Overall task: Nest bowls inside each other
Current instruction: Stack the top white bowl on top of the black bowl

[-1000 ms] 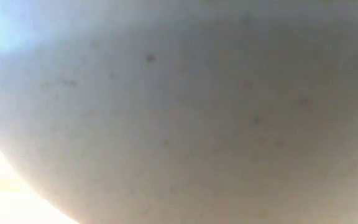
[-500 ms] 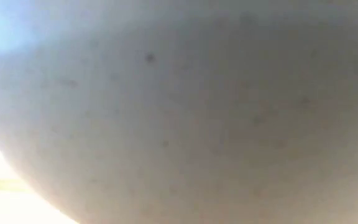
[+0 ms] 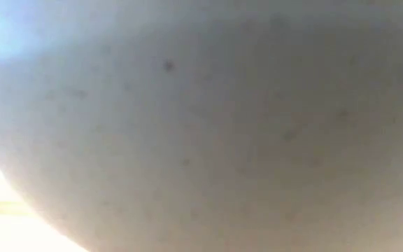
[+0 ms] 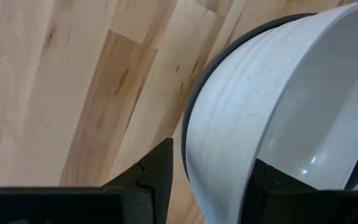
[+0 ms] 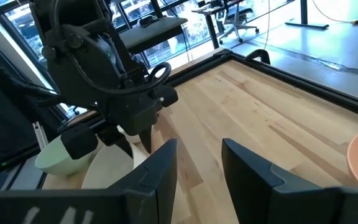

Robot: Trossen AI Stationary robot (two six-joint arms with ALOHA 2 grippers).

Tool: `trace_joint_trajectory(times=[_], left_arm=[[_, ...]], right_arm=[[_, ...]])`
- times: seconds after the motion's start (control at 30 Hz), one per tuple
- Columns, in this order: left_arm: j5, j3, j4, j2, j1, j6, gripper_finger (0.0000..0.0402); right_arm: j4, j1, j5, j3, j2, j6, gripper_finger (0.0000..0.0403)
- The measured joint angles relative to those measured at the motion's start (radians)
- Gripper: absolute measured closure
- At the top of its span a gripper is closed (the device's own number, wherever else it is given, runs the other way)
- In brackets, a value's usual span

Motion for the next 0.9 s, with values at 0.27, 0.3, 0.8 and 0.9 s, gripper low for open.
trace_joint_trajectory(times=[0.27, 0.3, 0.8, 0.9], left_arm=[[0.002, 0.012, 0.014, 0.0, -0.006, 0.025, 0.0221], [-0.001, 0.02, 0.015, 0.0, -0.007, 0.025, 0.0212], [-0.1, 0.085, -0.042, -0.001, -0.007, 0.025, 0.0278], [-0.1, 0.085, -0.042, -0.001, -0.007, 0.03, 0.0329]], right_arm=[[0.0, 0.0, -0.002, 0.0, 0.0, 0.0, 0.0284], [0.0, 0.0, -0.002, 0.0, 0.0, 0.0, 0.0284], [-0.008, 0.0, -0.009, 0.0, 0.0, 0.011, 0.0284], [-0.008, 0.0, -0.011, 0.0, 0.0, 0.011, 0.0284]])
